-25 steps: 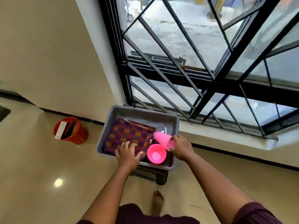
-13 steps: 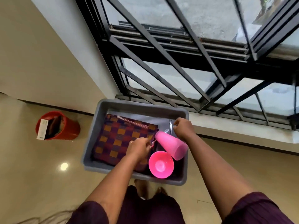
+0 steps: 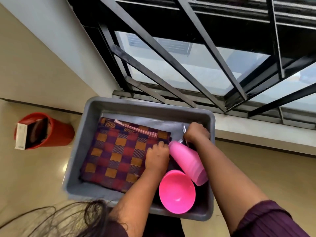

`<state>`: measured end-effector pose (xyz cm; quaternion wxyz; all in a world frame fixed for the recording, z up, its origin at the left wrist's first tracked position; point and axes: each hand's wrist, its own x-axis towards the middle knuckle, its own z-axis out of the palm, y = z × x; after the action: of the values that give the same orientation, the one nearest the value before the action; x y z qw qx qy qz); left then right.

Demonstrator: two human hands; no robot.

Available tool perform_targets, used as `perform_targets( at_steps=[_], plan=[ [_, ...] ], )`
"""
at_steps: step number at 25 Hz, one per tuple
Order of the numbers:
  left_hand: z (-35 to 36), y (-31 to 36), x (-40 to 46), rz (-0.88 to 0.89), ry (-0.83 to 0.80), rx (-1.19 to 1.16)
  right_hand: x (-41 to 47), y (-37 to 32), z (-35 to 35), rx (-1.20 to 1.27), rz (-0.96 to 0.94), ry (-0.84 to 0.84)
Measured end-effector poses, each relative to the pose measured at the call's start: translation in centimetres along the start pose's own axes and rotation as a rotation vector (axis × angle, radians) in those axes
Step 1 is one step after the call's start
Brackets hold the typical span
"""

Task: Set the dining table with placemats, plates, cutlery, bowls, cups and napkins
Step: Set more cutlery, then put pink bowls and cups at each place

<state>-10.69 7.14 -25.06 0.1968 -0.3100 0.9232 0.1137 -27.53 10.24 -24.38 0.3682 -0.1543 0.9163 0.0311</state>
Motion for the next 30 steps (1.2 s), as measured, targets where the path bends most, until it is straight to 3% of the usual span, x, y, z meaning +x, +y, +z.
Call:
perform_targets(
  at_steps=[6, 10, 14, 19, 24, 30],
  plan=[
    [-1.3, -0.1, 0.0, 0.004, -0.035, -0.035, -1.0, -0.4, -0.7, 0.141, -0.08, -0.096],
    [-3.0, -1.2, -1.7, -0.267, 0.045, -0.434, -2.6, 0.3, -2.7, 0.275, -0.176, -0.029],
    [-6.3, -2.7, -3.6, -0.439, 0.1, -0.925, -6.4, 0.7, -5.2, 0.64, -0.234, -0.007],
    [-12.9, -5.1, -8.2, -0.484, 0.14, -1.036, -14.8, -0.7, -8.7, 0.877, -0.257, -0.058],
    [-17.2, -7.9, -12.8, -0.504, 0.138, -1.152, -21.7, -2.5, -10.3, 0.964, -0.312, -0.131],
    [-19.7, -10.9, -19.5, -0.503, 0.17, -1.357, -26.3, -5.6, -11.0, 0.843, -0.458, -0.229]
  ],
)
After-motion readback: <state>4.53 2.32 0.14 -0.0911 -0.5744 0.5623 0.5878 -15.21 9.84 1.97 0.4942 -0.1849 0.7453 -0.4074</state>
